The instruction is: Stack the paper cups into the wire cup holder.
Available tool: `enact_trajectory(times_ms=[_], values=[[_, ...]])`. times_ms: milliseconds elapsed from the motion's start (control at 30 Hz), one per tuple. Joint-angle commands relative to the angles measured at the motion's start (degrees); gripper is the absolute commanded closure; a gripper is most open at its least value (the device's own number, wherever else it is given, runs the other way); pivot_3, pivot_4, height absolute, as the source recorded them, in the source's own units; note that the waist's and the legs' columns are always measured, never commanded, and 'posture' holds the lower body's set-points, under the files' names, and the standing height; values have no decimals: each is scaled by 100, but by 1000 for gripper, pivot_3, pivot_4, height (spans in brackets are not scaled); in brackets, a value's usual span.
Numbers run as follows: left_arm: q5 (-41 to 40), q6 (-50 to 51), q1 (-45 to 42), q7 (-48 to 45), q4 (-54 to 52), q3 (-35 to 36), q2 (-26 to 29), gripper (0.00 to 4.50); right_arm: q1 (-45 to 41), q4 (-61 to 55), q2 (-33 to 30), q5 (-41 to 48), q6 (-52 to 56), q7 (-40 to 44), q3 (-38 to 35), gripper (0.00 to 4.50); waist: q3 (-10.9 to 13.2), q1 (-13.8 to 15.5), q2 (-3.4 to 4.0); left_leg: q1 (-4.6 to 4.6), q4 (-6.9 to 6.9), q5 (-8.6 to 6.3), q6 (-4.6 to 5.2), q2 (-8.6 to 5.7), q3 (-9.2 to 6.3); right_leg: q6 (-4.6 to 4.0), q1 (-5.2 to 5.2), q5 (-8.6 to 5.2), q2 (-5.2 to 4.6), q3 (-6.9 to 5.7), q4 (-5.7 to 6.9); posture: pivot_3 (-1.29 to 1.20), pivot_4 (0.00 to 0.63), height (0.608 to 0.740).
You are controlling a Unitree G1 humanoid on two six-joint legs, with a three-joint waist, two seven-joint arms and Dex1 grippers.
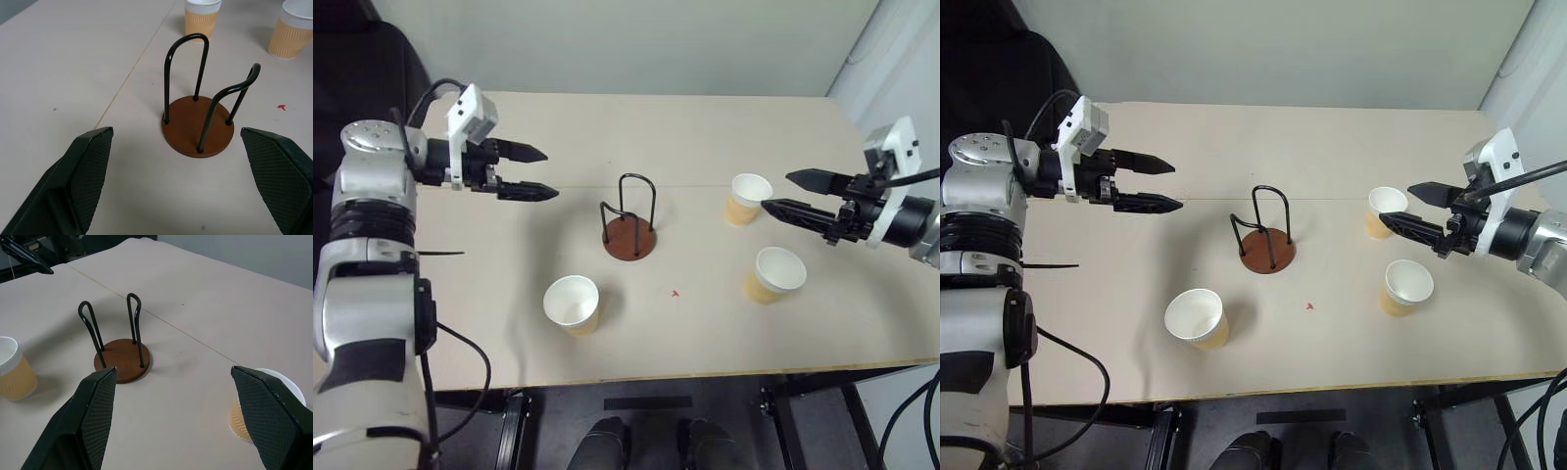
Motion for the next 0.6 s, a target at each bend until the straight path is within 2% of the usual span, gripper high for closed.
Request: enact_trajectory(times_ms=[33, 333, 600], values=[[-4, 17, -92, -33, -73, 52, 76, 18, 0, -227, 4, 82, -37, -80, -144, 719, 0, 0, 0, 0, 0, 0, 0, 1, 0, 0, 0, 0, -1, 1, 0, 0, 150, 740], [59, -74, -401, -132, 92, -73, -312, 18, 315, -437, -38, 116, -9, -269, -372, 719, 0, 6, 0, -8, 8, 3, 5, -2, 3, 0, -2, 0, -6, -3, 2, 0, 150, 740], [-72, -357, -298, -282, 183, -650, -497, 18, 136, -773, -63, 436, 297, -472, -304, 719, 0, -16, 0, -10, 8, 3, 6, 2, 7, 2, -5, -1, -7, -2, 5, 0, 150, 740]])
